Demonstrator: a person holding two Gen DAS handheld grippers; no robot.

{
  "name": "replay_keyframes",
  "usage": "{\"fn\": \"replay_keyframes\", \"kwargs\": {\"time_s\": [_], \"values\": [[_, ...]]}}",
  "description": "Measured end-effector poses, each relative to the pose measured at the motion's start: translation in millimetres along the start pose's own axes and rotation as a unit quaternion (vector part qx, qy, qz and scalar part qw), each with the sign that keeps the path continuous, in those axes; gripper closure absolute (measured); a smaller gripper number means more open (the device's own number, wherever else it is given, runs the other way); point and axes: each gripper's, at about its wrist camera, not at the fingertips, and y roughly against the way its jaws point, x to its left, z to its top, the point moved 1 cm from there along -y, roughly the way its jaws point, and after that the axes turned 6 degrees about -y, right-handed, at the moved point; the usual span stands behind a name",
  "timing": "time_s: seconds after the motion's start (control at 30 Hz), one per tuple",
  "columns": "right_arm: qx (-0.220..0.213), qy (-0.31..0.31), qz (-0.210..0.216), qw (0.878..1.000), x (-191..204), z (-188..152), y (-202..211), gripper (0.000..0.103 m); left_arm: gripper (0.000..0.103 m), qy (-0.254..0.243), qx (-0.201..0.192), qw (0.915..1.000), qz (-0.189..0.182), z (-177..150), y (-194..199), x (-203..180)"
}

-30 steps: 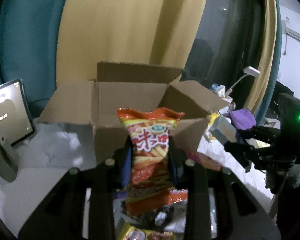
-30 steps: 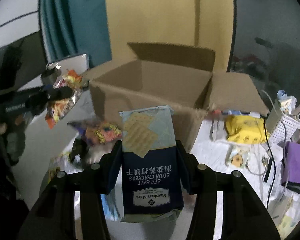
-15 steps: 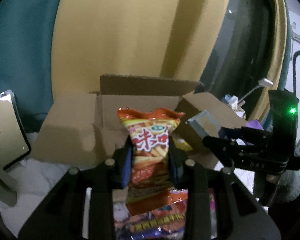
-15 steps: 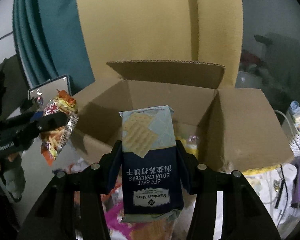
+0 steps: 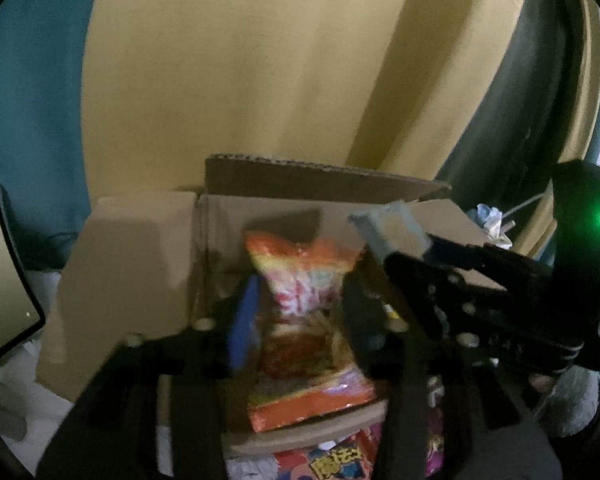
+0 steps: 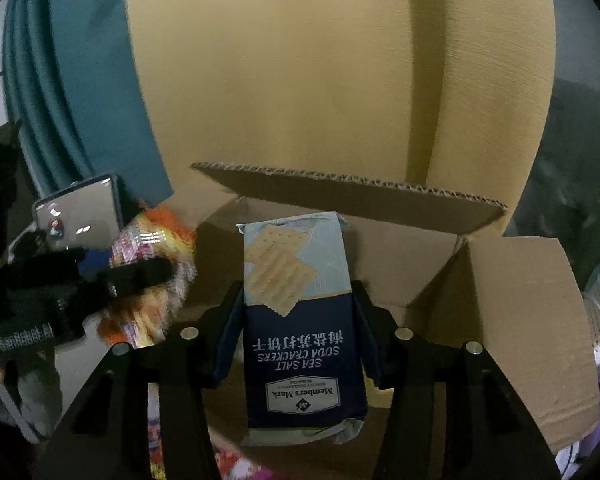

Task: Organize snacks
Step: 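Carry both items over the box and release them inside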

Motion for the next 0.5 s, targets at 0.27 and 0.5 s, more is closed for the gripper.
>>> {"fn": "replay_keyframes", "kwargs": {"time_s": [0.27,0.5], "values": [[-0.024,-0.003,-0.016,1.000,10,-1,4,0.023,0.022,0.010,-0.014,0.9998,0.011,-7,19,7],[-0.012,0.005,-0.015,1.000,18,-18,20,0.023,0.021,0.009,-0.028,0.9994,0.018,-25,48,5]]}}
